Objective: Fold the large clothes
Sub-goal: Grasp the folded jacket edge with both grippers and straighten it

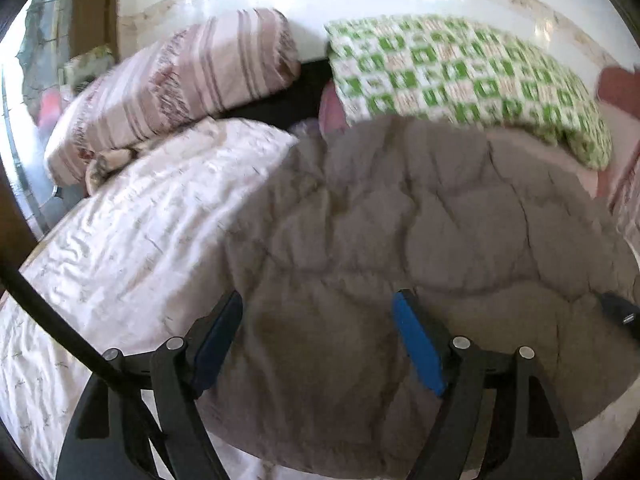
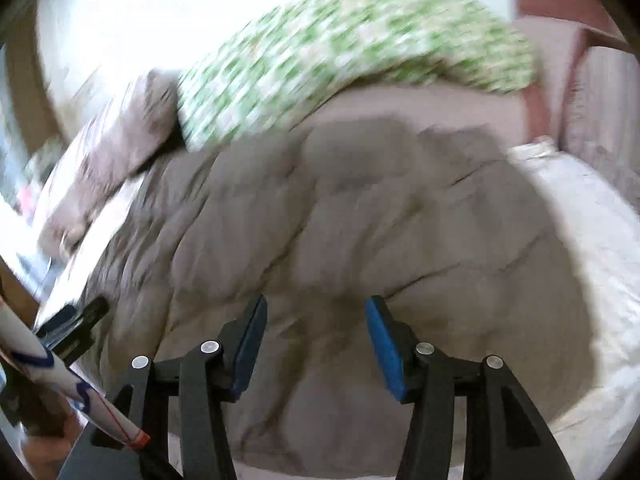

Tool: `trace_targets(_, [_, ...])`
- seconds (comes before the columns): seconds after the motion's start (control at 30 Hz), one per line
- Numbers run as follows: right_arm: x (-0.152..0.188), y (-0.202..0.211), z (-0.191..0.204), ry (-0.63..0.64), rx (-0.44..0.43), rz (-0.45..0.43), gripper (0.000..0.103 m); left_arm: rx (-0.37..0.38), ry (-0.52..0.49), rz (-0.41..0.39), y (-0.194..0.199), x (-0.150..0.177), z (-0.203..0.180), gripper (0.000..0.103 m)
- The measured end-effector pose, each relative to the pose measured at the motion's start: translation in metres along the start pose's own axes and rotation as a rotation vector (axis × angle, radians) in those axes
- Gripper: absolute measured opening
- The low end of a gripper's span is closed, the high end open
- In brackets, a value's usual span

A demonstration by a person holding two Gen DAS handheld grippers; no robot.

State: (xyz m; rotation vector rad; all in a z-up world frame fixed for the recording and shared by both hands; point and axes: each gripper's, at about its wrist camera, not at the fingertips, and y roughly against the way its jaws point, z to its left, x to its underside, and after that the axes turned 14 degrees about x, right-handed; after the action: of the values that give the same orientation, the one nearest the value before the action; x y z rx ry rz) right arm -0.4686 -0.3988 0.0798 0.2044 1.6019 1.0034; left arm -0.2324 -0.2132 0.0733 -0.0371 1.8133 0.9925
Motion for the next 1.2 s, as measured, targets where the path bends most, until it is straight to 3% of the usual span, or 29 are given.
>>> trace_targets(0.1, [-0.008,-0.004,-0.033,-0.048,0.155,-0.032,0.056,-0.026,0.038,-0.005,0.000,-0.005,0.015,0.077])
trace_targets(0.23, [-0.004,-0.033,-0.068,-0.118,0.256,0.065,0.056,-0.032,0.111,0.077,-0.023,0.001,0.035,0.078])
trace_targets(0.33, [0.003,-0.054,-0.076,-0.158,0.211,0.148,0.056,-0.046,0.091,0.102,-0.031,0.006,0.031,0.079])
trace_targets(0.5, [0.003,-0.051,-0.072,-0.133,0.240,0.137,0.056,-0.034,0.104,0.102,-0.030,0.005,0.034,0.079])
trace_targets(0.57, [-0.001,-0.036,-0.072,-0.147,0.255,0.091,0.056,-0.027,0.125,0.076,-0.023,0.002,0.036,0.079])
trace_targets(0.67, [-0.013,-0.013,-0.054,-0.081,0.234,-0.025,0.056,-0.027,0.120,0.044,-0.018,-0.005,0.037,0.079])
trace_targets(0.77, [-0.020,0.003,-0.024,-0.021,0.130,-0.063,0.056,-0.027,0.120,0.056,-0.021,-0.006,0.038,0.079])
trace_targets(1.0, [-0.063,-0.017,0.077,0.158,-0.006,-0.030,0.056,-0.035,0.114,0.075,-0.025,-0.008,0.038,0.079])
trace_targets(1.2, [-0.095,-0.081,0.139,0.182,-0.011,0.086,0.056,-0.018,0.126,0.096,-0.029,-0.009,0.040,0.079])
